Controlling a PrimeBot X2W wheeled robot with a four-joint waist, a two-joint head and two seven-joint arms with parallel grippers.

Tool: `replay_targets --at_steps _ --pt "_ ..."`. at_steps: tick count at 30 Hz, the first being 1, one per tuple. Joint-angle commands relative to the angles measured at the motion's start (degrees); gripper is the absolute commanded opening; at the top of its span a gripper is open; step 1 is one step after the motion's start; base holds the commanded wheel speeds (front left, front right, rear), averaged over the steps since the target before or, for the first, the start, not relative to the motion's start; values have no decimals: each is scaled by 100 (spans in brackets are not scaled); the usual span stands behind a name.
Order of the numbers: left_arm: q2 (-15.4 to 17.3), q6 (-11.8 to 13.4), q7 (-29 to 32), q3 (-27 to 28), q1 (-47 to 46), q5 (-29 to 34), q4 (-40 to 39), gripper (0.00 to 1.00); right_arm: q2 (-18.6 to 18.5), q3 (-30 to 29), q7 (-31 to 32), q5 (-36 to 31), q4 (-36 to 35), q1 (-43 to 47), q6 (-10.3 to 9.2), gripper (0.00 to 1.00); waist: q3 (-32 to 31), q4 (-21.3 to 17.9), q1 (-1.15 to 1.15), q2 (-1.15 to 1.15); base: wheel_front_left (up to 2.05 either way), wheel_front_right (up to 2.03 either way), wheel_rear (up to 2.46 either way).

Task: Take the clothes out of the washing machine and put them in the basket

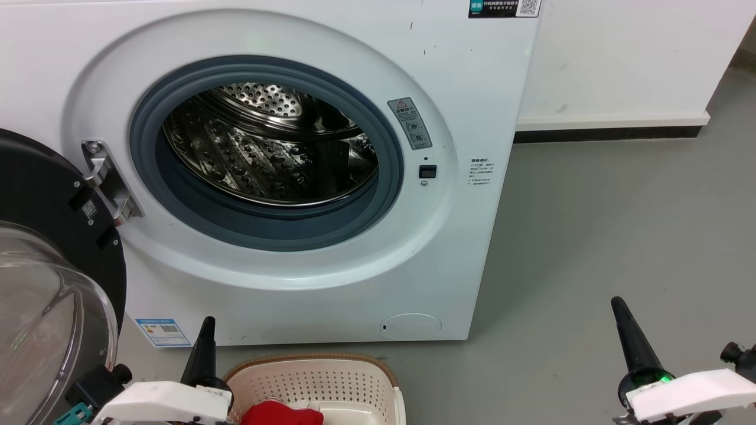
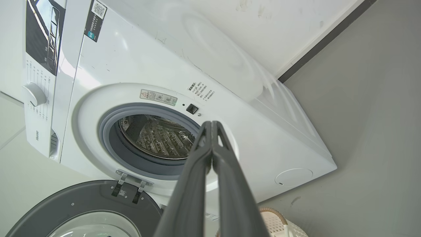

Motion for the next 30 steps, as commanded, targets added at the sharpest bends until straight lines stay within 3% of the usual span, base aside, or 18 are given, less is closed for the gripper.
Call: replay_targets --at_steps 1,30 --pt "12 -38 39 36 -155 -191 -25 0 -38 -17 22 206 16 -173 0 0 7 1 0 0 0 0 0" --pt "-25 -154 401 187 -461 -1858 203 0 -33 -137 153 1898 522 -579 0 0 109 16 0 0 0 0 0"
